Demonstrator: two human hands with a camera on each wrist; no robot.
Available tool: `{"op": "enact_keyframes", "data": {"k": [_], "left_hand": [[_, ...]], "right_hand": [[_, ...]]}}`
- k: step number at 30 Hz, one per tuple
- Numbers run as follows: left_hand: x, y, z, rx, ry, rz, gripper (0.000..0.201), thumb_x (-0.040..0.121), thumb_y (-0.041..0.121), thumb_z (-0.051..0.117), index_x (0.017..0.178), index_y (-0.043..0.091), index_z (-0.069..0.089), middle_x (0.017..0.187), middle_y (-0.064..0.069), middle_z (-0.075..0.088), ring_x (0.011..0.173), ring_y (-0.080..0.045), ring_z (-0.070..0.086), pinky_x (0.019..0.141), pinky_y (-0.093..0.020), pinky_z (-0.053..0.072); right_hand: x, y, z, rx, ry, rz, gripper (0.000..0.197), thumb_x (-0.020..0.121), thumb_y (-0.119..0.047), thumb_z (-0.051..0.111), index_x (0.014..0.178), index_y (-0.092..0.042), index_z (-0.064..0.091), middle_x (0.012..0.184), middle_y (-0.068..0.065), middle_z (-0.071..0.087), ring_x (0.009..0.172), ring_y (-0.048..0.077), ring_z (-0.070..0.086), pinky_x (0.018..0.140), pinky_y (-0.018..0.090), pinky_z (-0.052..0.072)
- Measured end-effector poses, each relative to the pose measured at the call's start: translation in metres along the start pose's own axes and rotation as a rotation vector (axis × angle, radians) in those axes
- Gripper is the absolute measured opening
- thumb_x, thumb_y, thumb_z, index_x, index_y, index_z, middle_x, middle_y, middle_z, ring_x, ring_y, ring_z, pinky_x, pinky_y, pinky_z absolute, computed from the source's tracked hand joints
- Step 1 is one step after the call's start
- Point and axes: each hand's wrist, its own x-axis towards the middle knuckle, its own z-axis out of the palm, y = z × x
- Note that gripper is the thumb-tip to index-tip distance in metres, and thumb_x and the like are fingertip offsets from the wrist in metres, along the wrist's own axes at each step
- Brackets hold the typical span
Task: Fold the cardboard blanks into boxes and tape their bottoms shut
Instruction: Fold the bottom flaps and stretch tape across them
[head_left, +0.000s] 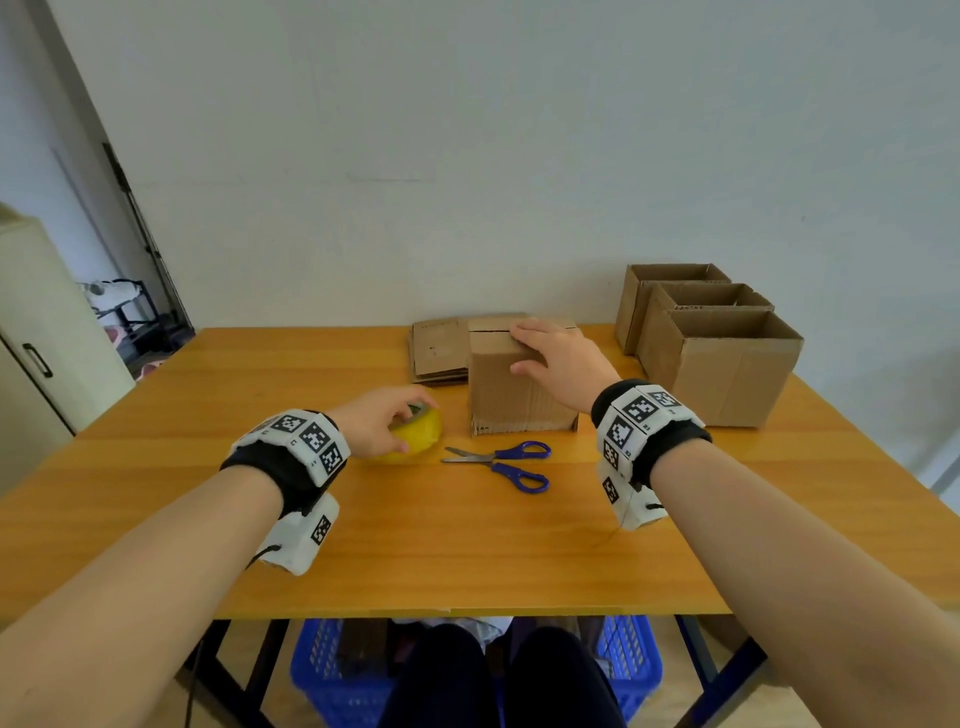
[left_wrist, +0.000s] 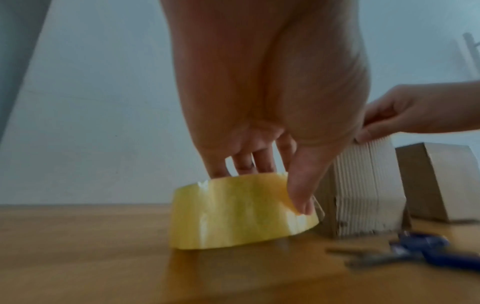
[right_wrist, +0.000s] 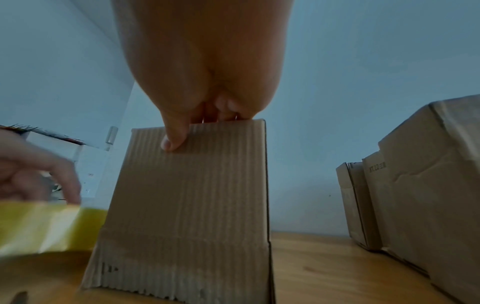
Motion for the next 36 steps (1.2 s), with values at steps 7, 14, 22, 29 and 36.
{"op": "enact_keyframes", "data": {"k": [7,14,22,29,36], "left_hand": [[0.001,0.014,-0.042,-0.266,0.254,0.099,0.046,0.082,0.003,0.069,0.122,0.019,0.052,0.135,-0.014,0.053,0.127,-0.026,0.049,0.105,-0.04,0.042],[0.009,0.055,-0.075,-0.19,0.425,0.243,0.039,0.084,0.003,0.066,0.121,0.01,0.056,0.128,-0.013,0.058,0.121,-0.023,0.054,0.095,-0.024,0.041],[0.028,0.084,-0.072,-0.02,0.403,0.262,0.047,0.083,0.012,0.068,0.129,0.019,0.057,0.126,-0.01,0.06,0.116,-0.022,0.056,0.104,-0.037,0.043],[0.039,0.1,-0.059,0.061,0.368,0.275,0.051,0.082,0.017,0.071,0.131,0.022,0.055,0.125,-0.008,0.06,0.114,-0.02,0.056,0.101,-0.035,0.045],[0.044,0.104,-0.053,0.061,0.381,0.27,0.051,0.082,0.02,0.071,0.131,0.023,0.055,0.124,-0.008,0.061,0.113,-0.021,0.057,0.099,-0.035,0.046]], "right_hand": [[0.001,-0.001,-0.002,-0.009,-0.039,-0.001,0.049,0.1,-0.026,0.044,0.147,-0.016,0.033,0.153,0.0,0.032,0.139,0.02,0.031,0.112,0.031,0.026],[0.003,0.002,0.0,0.068,-0.037,-0.008,0.046,0.099,-0.025,0.045,0.144,-0.012,0.039,0.147,0.003,0.034,0.131,0.021,0.037,0.11,0.029,0.029],[0.009,0.004,-0.008,0.207,0.008,0.042,0.046,0.092,-0.02,0.057,0.136,-0.012,0.049,0.135,0.006,0.049,0.121,0.023,0.048,0.1,0.028,0.037],[0.015,0.006,-0.017,0.631,0.101,0.192,0.029,0.098,-0.024,0.049,0.117,-0.007,0.063,0.104,0.005,0.063,0.097,0.016,0.055,0.08,0.025,0.04],[0.018,0.008,-0.017,0.663,0.142,0.238,0.025,0.094,-0.02,0.058,0.111,-0.004,0.064,0.102,0.007,0.063,0.094,0.014,0.055,0.084,0.026,0.044]]}}
